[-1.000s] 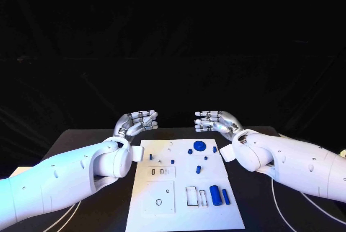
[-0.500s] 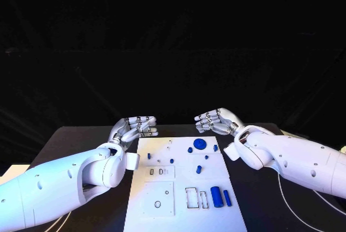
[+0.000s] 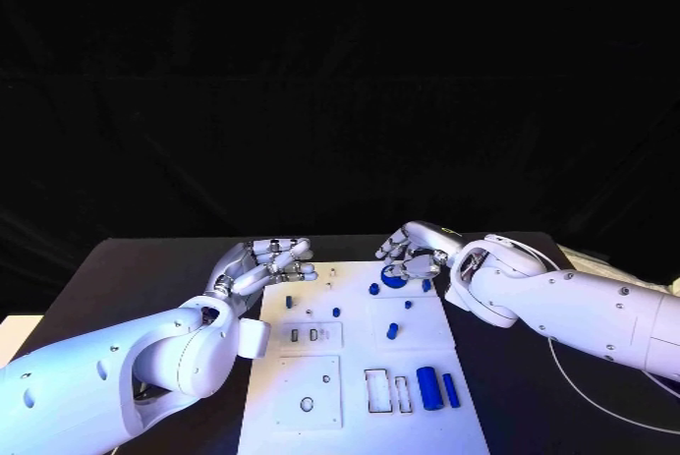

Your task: Assemble the parts on the task board

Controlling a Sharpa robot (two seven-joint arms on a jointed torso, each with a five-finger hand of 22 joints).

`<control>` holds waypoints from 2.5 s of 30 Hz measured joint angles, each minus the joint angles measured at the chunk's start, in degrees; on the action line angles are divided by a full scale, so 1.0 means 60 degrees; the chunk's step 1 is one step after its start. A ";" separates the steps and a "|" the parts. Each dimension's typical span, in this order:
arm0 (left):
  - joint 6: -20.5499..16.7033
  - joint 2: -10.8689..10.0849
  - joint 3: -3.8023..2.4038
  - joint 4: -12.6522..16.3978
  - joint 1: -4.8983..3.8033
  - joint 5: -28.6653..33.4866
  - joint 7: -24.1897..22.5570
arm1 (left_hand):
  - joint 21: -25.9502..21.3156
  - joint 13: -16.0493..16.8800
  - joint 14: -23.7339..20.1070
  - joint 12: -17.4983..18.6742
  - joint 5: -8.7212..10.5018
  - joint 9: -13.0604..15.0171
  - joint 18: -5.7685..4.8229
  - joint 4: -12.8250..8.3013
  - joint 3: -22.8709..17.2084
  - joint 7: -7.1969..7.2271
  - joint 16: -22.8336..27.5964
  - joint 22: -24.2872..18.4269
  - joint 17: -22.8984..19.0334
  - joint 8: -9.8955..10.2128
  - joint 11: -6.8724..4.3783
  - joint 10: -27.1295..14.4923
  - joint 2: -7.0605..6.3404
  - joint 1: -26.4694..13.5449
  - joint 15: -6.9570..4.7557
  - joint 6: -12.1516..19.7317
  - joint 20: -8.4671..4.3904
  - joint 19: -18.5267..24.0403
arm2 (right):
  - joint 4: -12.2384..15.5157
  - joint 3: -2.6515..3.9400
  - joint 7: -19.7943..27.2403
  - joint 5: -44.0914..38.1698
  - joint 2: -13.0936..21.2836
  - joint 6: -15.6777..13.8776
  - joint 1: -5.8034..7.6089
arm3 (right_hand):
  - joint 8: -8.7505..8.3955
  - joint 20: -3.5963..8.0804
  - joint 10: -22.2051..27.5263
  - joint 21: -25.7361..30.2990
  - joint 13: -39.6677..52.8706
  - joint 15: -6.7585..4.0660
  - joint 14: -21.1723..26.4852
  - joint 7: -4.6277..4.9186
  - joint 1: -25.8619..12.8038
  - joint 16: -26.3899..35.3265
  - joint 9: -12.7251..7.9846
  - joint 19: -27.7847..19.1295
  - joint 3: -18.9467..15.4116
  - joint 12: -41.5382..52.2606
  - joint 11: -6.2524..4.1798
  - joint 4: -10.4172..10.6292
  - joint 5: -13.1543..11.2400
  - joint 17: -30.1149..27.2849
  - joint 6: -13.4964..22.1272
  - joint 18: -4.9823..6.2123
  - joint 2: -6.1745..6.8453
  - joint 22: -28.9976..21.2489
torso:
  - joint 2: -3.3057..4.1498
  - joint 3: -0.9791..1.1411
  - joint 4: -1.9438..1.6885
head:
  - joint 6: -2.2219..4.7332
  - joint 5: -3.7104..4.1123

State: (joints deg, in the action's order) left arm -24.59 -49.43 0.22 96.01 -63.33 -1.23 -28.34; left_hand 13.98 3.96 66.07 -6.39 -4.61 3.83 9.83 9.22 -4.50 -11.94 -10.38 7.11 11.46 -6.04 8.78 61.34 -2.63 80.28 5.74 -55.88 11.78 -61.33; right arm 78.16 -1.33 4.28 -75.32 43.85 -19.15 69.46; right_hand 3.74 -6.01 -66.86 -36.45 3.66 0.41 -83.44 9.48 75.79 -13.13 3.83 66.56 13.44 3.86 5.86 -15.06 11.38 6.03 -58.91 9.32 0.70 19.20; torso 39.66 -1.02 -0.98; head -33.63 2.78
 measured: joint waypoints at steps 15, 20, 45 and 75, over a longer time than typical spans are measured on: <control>0.0252 -0.0071 -0.0021 0.0330 -0.0002 0.0000 0.0072 | -0.0037 0.0001 0.0000 0.0077 0.0000 0.0001 0.0000 -0.0038 0.0038 -0.0036 0.0072 -0.0022 0.0047 0.0054 0.0002 -0.0002 0.0038 -0.0038 0.0000 0.0037 0.0000 0.0000 | 0.0436 0.0008 -0.1316 -0.2931 -0.0106 0.0881 0.0153 | 0.0000 0.0131 0.0020 -0.2557 -0.0001 -0.0104 -0.0101 -0.0116 -0.0327 -0.3637 -0.0002 -0.0187 0.0478 0.0000 -0.0108 0.0554 -0.0036 0.2739 -0.0113 0.0000 0.0327 0.1954 | 0.0524 -0.0043 -0.0140 | 0.0126 0.0127; 0.0280 -0.0114 -0.0022 0.0366 -0.0001 0.0000 0.0086 | -0.0037 0.0001 -0.0001 0.0077 0.0000 0.0001 0.0000 -0.0038 0.0038 -0.0036 0.0072 -0.0022 0.0047 0.0054 0.0003 -0.0003 0.0038 -0.0038 0.0000 0.0037 0.0000 0.0000 | 0.0520 0.0008 -0.1485 -0.3248 -0.0118 0.1158 0.0164 | 0.0000 0.0098 0.0019 -0.3607 0.0008 -0.0104 -0.0100 -0.0183 -0.0323 -0.4355 -0.0003 0.0106 0.0673 0.0000 -0.0109 0.0749 -0.0036 0.3385 -0.0180 -0.0001 0.0406 0.3197 | 0.0599 -0.0046 -0.0175 | 0.0110 0.0132; 0.0307 -0.0140 -0.0026 0.0452 -0.0004 0.0003 0.0159 | -0.0037 0.0002 -0.0001 0.0077 0.0000 -0.0005 -0.0001 -0.0057 0.0018 -0.0035 0.0072 -0.0028 0.0062 0.0088 0.0003 -0.0003 0.0074 -0.0001 0.0001 0.0037 0.0001 0.0001 | 0.0400 0.0008 -0.1905 -0.3839 -0.0381 0.1876 0.0178 | -0.0001 0.0045 -0.0289 -0.6353 0.0038 -0.0104 -0.0099 -0.0247 -0.0324 -0.8237 0.0034 0.1273 0.1426 0.0001 -0.0223 0.1398 -0.0099 0.7376 -0.0587 -0.0488 0.0606 0.6907 | 0.0748 -0.0054 -0.0228 | 0.0075 0.0130; 0.0352 -0.0133 -0.0027 0.0416 -0.0005 0.0002 0.0249 | -0.0060 0.0002 -0.0001 0.0122 0.0001 -0.0003 -0.0003 -0.0115 0.0014 -0.0035 0.0112 -0.0039 0.0100 0.0091 0.0004 -0.0004 0.0112 0.0037 0.0001 0.0037 0.0034 -0.0032 | 0.0170 0.0024 -0.2372 -0.3585 -0.0948 0.0077 0.0276 | 0.0164 0.0146 -0.0828 -0.6831 0.0120 -0.0208 -0.0064 -0.0424 -0.0324 -0.8872 0.0165 0.1478 0.1884 0.0041 -0.0421 0.2174 -0.0456 0.7954 -0.1238 -0.0486 0.0371 0.7562 | 0.0820 -0.0049 -0.0268 | 0.0135 0.0134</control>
State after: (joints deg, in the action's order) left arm -22.48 -50.22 0.06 98.51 -63.36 -1.22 -26.85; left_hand 13.62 3.98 66.07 -5.66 -4.60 3.81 9.81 8.53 -4.42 -12.15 -9.70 6.87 12.06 -5.50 8.80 61.32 -1.96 80.51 5.75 -55.66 11.98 -61.52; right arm 79.18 -1.19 -9.95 -96.83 38.16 -18.68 71.12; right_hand 4.72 -5.13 -71.83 -77.44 4.39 -0.84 -83.82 6.93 73.85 -66.37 4.82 75.43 24.75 4.10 3.33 -2.02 8.64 53.75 -66.34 6.40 2.93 64.57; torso 44.58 -1.31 -2.59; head -32.83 3.58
